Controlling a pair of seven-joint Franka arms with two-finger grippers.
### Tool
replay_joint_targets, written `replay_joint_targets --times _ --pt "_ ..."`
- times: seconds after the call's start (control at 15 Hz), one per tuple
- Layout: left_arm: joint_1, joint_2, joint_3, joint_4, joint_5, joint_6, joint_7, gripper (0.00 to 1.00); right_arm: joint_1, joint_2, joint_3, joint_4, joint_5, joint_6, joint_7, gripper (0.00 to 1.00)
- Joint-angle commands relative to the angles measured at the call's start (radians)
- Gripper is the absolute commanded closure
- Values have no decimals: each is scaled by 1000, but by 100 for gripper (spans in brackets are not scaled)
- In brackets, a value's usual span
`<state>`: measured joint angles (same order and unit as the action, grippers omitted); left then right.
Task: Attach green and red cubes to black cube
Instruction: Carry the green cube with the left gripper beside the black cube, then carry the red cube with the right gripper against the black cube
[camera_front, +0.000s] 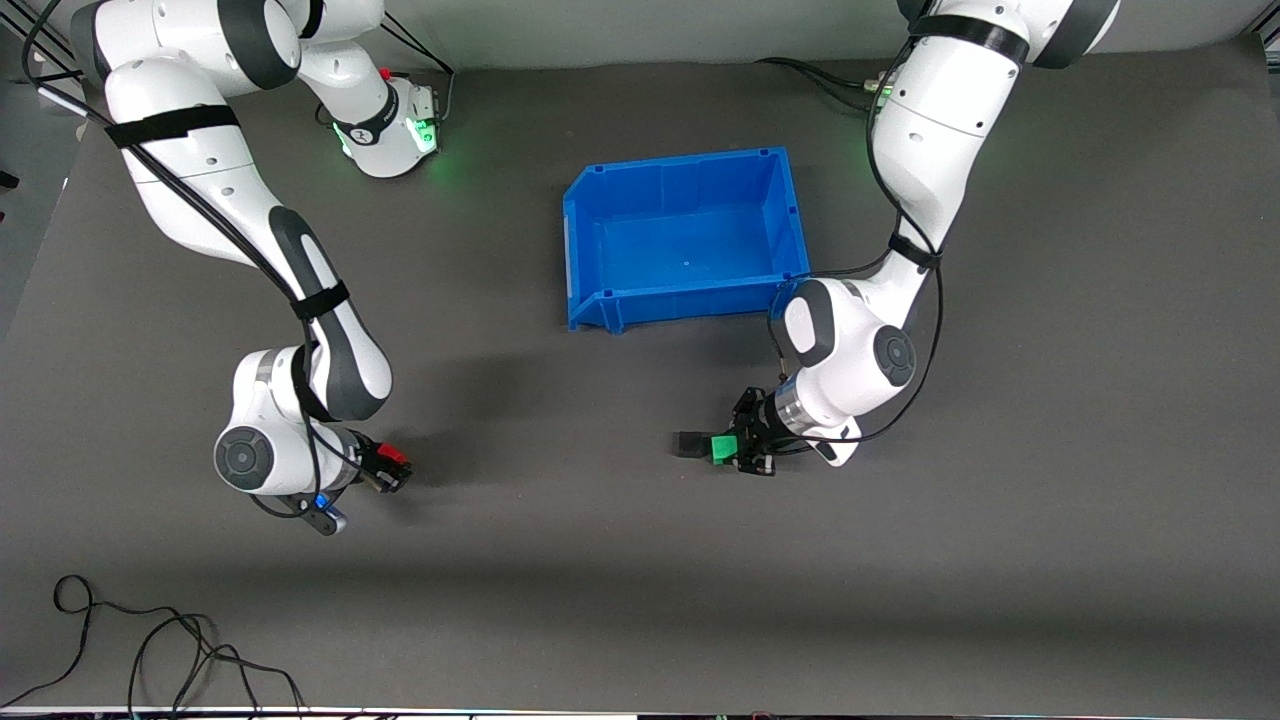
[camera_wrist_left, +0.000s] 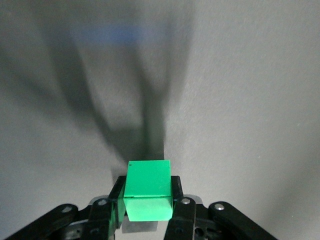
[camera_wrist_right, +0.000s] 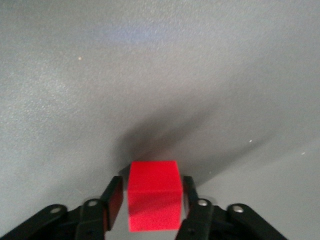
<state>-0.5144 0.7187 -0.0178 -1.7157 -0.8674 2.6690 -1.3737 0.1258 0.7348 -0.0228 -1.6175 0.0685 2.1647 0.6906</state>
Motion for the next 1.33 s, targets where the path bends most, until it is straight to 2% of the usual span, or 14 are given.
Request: replay_joint_targets --times 0.0,0.07,0.2,0.4,0.53,0.73,1.0,1.13,1.27 --pt "-38 10 16 21 -9 9 -36 85 -15 3 -3 14 2 -9 -46 46" --pt "-47 13 19 21 -10 9 -45 85 -17 5 -3 14 2 -8 -46 49" --pt "-50 15 19 19 -9 9 -51 85 -17 5 -3 14 7 -9 -45 82" --pt "-52 19 19 16 -9 8 -54 85 -5 -14 -2 36 17 -19 -5 83" --pt "-52 18 19 16 -9 8 -77 85 8 -61 7 37 16 -55 164 83" --pt "-53 18 19 33 -6 9 -128 85 115 -129 6 42 16 -94 437 83" --pt "-81 19 19 44 -9 34 -169 84 224 -149 7 97 20 -97 769 80" --pt "-84 28 19 44 -4 51 -179 84 265 -105 7 155 62 -85 857 74" --pt "-88 33 19 44 -4 51 -177 84 310 16 7 276 157 -74 921 74"
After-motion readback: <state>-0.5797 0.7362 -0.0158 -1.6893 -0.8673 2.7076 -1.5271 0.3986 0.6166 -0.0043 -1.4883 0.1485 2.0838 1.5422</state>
